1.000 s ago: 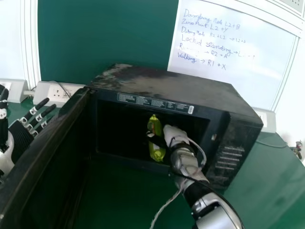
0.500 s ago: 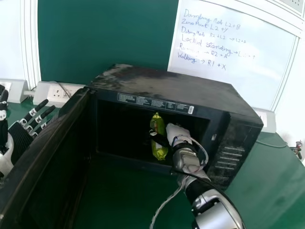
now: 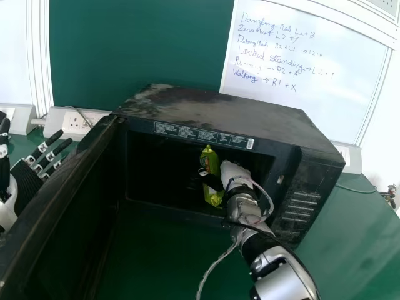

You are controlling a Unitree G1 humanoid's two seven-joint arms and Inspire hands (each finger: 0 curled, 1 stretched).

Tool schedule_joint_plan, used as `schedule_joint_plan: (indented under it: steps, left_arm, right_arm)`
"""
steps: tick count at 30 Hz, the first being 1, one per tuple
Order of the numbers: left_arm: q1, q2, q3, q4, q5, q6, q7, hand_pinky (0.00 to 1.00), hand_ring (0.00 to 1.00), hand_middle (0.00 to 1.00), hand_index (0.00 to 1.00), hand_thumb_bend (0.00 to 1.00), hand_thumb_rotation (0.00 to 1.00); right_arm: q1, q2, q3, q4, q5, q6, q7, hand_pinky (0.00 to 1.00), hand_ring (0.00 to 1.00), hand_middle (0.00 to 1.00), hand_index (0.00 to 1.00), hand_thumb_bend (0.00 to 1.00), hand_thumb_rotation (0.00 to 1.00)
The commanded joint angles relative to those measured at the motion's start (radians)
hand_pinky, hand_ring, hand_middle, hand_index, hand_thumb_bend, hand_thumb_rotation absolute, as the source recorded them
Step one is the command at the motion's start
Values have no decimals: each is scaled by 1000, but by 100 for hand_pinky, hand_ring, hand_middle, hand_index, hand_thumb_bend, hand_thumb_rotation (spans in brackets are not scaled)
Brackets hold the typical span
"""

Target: Put biscuit inside oven

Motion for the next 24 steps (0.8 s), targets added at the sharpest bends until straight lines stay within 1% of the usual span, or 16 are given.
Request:
schedule_joint_plan:
  steps: [1, 2, 4, 7, 11, 13, 14, 16, 17, 18, 19, 20, 21, 22, 23, 24]
  left_arm:
    - [7, -6, -7, -4, -1, -12, -13, 100, 100, 100, 100, 43, 16]
    - [8, -5, -6, -1, -1, -13, -20, 100, 100, 100, 100, 42, 16]
    - [11, -3, -6, 2, -2, -13, -28, 100, 100, 100, 100, 46, 16]
    - [16, 0, -2, -1, -15, -7, -20, 100, 100, 100, 100, 48, 17]
    - [17, 0, -3, -1, -21, -8, -7, 100, 100, 100, 100, 47, 17]
    - [15, -3, -4, -2, -25, -9, 2, 100, 100, 100, 100, 48, 16]
    - [14, -1, -6, -2, -21, -11, -3, 100, 100, 100, 100, 48, 15]
    - [12, -3, -8, 2, -20, -14, -11, 100, 100, 100, 100, 49, 15]
    - [12, -2, -9, 3, -17, -14, -14, 100, 100, 100, 100, 49, 15]
    - [12, -1, -10, 3, -14, -14, -13, 100, 100, 100, 100, 49, 15]
    - [11, -1, -11, 3, -8, -16, -16, 100, 100, 100, 100, 50, 16]
    - [11, -2, -12, 4, -5, -17, -14, 100, 100, 100, 100, 50, 16]
    - [10, -4, -13, 4, -4, -19, -15, 100, 100, 100, 100, 51, 16]
    - [10, -5, -13, 6, -3, -21, -19, 100, 100, 100, 100, 50, 16]
    - [9, -5, -13, 8, -3, -21, -21, 100, 100, 100, 100, 50, 16]
    - [9, -3, -14, 12, -4, -21, -26, 100, 100, 100, 100, 50, 16]
  right_arm:
    - [-35, 4, -1, 8, 3, 4, -16, 39, 43, 54, 74, 53, 0]
    - [-36, 3, -6, 8, 8, 1, -14, 40, 43, 54, 73, 53, 0]
    - [-35, 1, -16, 6, 21, -8, -11, 41, 43, 54, 71, 52, 0]
    - [-32, 3, -20, 8, 29, -10, -17, 38, 42, 54, 74, 52, 0]
    - [-26, 2, -3, 10, 16, -27, -38, 35, 42, 54, 73, 53, 0]
    - [-24, 1, 5, 10, 8, -35, -48, 36, 42, 54, 70, 53, 0]
    - [-22, 0, 6, 9, 7, -39, -53, 36, 42, 54, 66, 53, 0]
    - [-24, 7, 25, 10, -10, -13, -59, 38, 42, 54, 66, 53, 0]
    - [-24, 10, 41, 14, -26, 6, -61, 39, 50, 60, 67, 63, 0]
    - [-27, 15, 53, 19, -37, 26, -52, 40, 54, 65, 69, 72, 0]
    - [-29, 18, 63, 24, -46, 40, -42, 42, 56, 68, 72, 78, 3]
    - [-33, 23, 66, 28, -47, 53, -27, 43, 56, 68, 77, 87, 16]
    - [-36, 26, 68, 31, -47, 64, -15, 45, 60, 71, 81, 90, 25]
    - [-39, 29, 68, 33, -46, 70, -7, 48, 62, 73, 84, 92, 32]
    - [-40, 31, 65, 32, -41, 73, 0, 52, 65, 75, 86, 94, 37]
    - [-43, 32, 63, 31, -37, 77, 8, 51, 63, 74, 87, 94, 39]
